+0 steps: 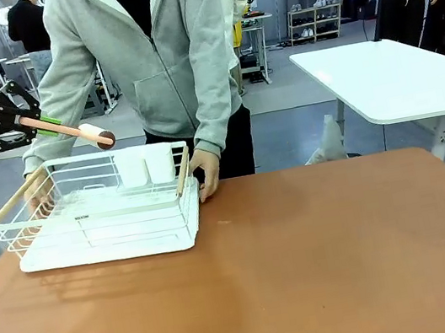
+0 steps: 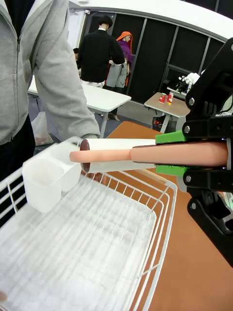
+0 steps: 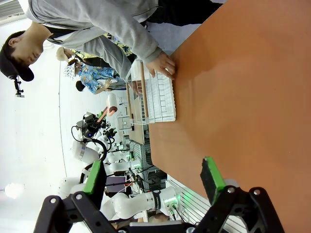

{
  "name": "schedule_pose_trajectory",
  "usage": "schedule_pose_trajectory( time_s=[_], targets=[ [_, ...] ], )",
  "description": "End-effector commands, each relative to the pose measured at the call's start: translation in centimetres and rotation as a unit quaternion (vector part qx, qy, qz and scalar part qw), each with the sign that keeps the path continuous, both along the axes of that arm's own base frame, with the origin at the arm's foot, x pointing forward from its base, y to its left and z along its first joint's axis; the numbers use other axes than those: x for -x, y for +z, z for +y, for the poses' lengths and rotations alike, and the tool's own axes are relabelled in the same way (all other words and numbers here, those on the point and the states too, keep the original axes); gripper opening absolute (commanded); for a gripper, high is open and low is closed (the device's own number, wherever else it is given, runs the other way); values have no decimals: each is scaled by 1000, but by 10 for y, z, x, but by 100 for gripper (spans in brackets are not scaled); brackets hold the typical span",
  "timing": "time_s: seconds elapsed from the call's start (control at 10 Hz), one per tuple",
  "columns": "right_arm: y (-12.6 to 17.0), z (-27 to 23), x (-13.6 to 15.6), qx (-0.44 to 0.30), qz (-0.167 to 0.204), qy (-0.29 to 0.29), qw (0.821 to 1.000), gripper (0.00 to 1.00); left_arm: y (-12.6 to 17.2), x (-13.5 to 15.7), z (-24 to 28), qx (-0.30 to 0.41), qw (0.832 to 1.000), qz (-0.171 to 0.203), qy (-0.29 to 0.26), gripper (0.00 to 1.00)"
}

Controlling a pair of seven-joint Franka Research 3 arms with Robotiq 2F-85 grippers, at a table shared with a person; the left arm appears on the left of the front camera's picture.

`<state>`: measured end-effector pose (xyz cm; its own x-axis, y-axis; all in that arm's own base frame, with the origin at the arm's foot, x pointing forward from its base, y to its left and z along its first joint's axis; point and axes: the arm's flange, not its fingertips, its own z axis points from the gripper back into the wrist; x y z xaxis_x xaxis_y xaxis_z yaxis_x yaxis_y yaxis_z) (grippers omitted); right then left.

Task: Clean the table.
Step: Clean the table with the Lint Roller when the human lifts the Dish drying rack.

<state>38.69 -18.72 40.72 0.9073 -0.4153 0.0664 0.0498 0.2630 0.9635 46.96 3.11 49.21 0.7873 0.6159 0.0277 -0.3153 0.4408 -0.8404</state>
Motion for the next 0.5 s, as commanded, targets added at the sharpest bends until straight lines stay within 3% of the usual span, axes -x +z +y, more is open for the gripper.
schedule_pose_trajectory(
  time_s=[0.0, 0.4],
  targets=[
    [2, 0, 0, -2, -4, 1, 1000, 100, 2, 0, 0, -1, 1000, -1, 0, 0],
    [2, 0, 0, -2, -4, 1, 1000, 100, 2, 0, 0, -1, 1000, -1, 0, 0]
  ],
)
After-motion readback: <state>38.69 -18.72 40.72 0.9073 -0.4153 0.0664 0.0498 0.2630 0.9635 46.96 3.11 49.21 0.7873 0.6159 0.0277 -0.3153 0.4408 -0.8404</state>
